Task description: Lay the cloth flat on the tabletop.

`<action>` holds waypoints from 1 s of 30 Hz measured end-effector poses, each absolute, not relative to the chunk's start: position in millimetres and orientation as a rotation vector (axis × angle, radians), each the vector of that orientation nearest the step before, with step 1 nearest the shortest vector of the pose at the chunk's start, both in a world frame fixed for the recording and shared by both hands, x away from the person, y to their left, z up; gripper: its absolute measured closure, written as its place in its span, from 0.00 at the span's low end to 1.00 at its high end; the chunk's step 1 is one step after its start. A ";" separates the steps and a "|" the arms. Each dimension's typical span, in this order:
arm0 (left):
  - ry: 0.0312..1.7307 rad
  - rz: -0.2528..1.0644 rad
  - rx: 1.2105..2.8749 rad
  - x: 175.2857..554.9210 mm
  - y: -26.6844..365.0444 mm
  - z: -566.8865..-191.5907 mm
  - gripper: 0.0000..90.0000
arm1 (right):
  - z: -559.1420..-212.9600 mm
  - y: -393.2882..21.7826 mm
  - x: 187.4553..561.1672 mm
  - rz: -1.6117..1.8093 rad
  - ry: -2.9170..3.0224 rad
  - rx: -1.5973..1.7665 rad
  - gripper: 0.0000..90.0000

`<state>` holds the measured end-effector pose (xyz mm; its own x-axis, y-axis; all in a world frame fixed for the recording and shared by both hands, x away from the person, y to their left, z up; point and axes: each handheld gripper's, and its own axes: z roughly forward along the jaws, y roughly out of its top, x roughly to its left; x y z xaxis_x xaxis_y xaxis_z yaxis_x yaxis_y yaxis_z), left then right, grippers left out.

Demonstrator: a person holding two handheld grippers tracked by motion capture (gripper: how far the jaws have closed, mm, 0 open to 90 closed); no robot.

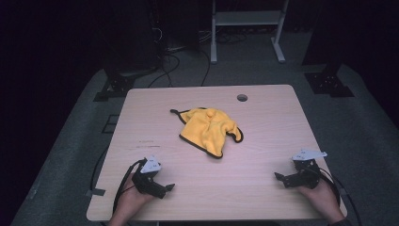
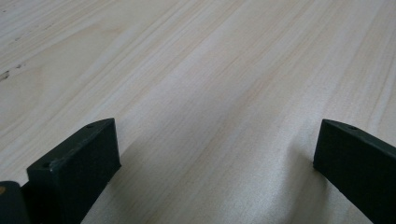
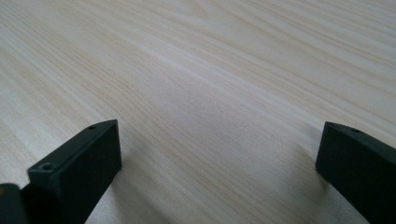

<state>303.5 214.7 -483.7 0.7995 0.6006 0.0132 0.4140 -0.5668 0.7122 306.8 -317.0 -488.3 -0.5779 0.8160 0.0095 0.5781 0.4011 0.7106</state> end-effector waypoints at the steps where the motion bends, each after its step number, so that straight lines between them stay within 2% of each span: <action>1: 0.745 0.329 2.253 303.5 214.7 -483.7 0.00 | -488.3 -317.0 306.8 0.976 2.323 1.207 0.00; 8: 0.748 0.332 2.252 303.5 214.7 -483.8 0.00 | -487.5 -317.0 306.3 0.968 2.327 1.209 0.01; 13: 0.748 0.332 2.252 303.5 214.7 -483.8 0.00 | -482.2 -316.7 303.7 0.968 2.358 1.185 0.14; 30: 0.746 0.331 2.256 303.3 215.0 -483.6 0.00 | -452.1 -282.1 323.8 1.076 2.379 1.118 0.18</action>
<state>303.3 215.0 -483.6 0.7989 0.6013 0.0155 0.4146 -0.5692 0.7100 323.8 -282.1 -452.1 -0.6519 0.7571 0.0430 0.5322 0.4164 0.7372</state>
